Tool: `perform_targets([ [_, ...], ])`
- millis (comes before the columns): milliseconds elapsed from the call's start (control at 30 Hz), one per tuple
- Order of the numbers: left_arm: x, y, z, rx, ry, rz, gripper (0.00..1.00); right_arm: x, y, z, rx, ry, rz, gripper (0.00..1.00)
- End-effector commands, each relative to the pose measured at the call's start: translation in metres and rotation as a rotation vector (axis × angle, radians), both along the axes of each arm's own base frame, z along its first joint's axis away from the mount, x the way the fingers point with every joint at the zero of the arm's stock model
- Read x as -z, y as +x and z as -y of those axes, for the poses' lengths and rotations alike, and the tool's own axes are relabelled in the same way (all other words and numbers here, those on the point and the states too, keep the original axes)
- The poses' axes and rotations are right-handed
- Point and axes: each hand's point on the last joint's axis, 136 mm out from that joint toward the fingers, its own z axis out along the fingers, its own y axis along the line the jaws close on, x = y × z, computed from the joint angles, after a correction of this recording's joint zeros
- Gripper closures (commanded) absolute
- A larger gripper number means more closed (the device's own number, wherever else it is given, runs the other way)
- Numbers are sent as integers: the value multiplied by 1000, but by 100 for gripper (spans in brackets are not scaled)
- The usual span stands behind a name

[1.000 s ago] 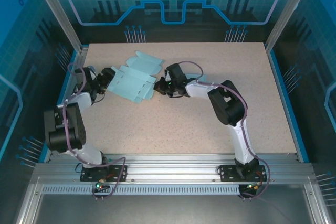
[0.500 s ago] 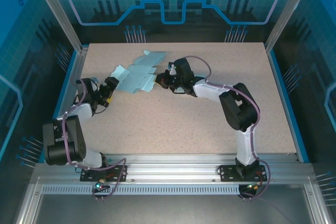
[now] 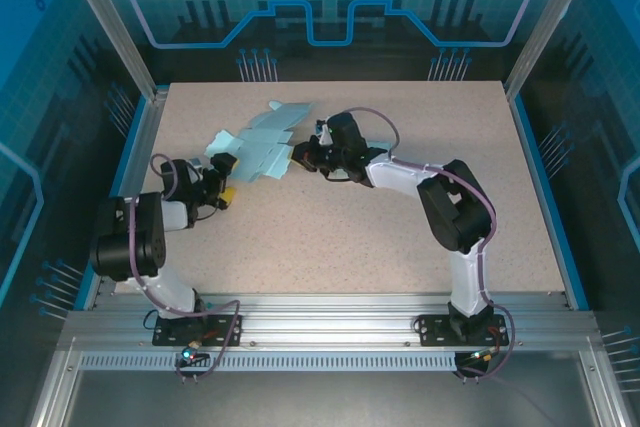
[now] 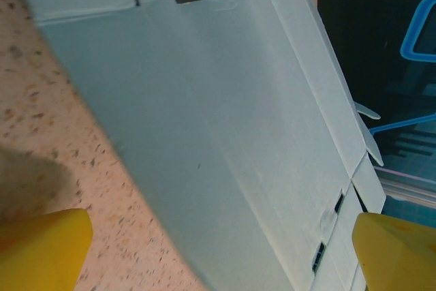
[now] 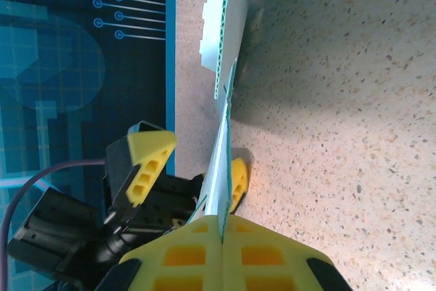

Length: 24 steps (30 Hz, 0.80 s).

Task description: Fold the paper box

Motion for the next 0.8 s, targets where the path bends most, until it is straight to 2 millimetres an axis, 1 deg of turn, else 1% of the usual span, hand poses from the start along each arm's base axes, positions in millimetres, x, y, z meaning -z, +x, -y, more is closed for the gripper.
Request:
perform_targets([
  [0,-12,20,5,-4,-66,92,5,-25,-15,-10,-53,34,42,100],
  [67,-16,30,2,-27,-99,138,17,-23,-19,-8,-59,22,40,100],
  [133,-21,38,-1,-50,-126,189,32,-17,-23,-4,-55,3,37,100],
  [200,-25,44,-3,-64,-140,220,41,-11,-26,2,-51,-23,33,100],
  [267,-28,46,-4,-66,-138,234,53,-7,-29,6,-53,-44,36,100],
  [400,-36,47,-4,-47,-103,248,79,5,-35,14,-66,-100,39,100],
  [467,-44,48,-1,-19,-81,255,88,10,-37,18,-74,-121,43,100],
  [500,-48,48,1,2,-67,258,92,11,-39,20,-81,-134,50,98],
  [567,-56,47,5,49,-33,256,98,13,-42,26,-99,-166,65,83],
  [633,-68,45,9,105,17,268,100,12,-45,36,-111,-205,87,66],
  [700,-81,40,14,162,74,279,100,8,-48,47,-118,-239,117,58],
  [767,-95,34,17,226,152,283,100,2,-52,60,-119,-263,150,52],
])
